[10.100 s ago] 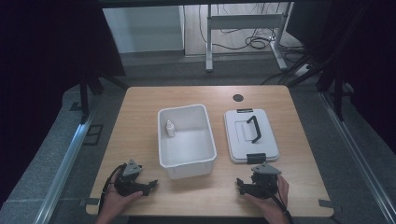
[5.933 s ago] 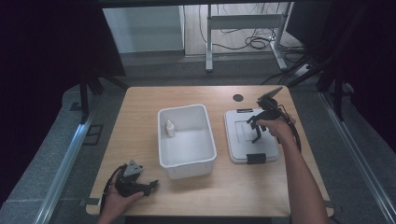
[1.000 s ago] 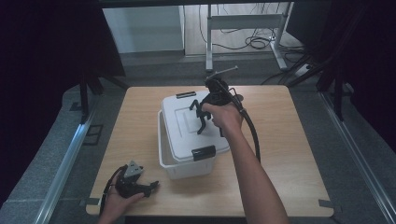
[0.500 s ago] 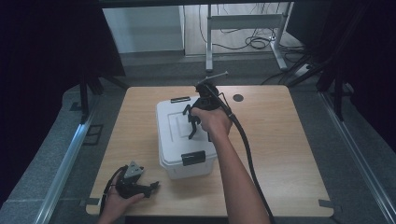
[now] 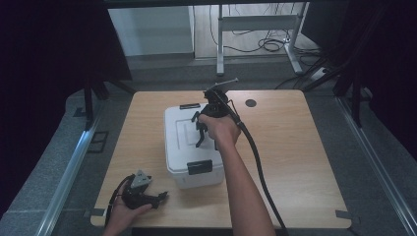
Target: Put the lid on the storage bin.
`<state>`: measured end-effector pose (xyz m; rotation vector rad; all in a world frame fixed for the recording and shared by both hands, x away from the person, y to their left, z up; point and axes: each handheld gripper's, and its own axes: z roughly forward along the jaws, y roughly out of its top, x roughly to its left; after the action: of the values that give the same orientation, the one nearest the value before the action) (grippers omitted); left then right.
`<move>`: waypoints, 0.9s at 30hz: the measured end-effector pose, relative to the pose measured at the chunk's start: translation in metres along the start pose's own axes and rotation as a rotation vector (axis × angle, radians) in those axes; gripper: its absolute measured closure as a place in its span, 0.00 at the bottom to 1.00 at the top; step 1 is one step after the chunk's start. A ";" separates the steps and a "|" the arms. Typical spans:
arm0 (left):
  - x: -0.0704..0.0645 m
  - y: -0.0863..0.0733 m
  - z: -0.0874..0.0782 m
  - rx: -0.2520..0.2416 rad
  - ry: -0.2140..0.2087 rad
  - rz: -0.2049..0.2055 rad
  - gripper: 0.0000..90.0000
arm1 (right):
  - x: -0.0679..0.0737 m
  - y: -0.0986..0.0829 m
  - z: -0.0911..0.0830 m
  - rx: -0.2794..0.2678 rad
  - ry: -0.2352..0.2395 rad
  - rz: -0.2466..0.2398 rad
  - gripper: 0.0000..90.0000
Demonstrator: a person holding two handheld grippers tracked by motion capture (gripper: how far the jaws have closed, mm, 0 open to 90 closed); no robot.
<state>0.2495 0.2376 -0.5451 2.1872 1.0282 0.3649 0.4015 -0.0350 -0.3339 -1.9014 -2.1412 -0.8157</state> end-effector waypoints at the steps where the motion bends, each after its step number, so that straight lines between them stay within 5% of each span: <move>1: 0.000 0.000 0.000 0.000 0.000 0.000 0.13 | -0.001 0.000 0.001 0.001 0.002 -0.001 0.95; 23: 0.000 0.000 0.000 0.001 -0.004 0.000 0.13 | -0.016 -0.004 0.022 0.000 0.033 0.013 0.94; 27: 0.000 0.000 0.000 0.001 -0.003 0.001 0.13 | -0.016 -0.004 0.022 -0.003 0.029 -0.019 0.88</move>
<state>0.2495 0.2373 -0.5451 2.1880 1.0262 0.3616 0.4054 -0.0379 -0.3605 -1.8615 -2.1455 -0.8455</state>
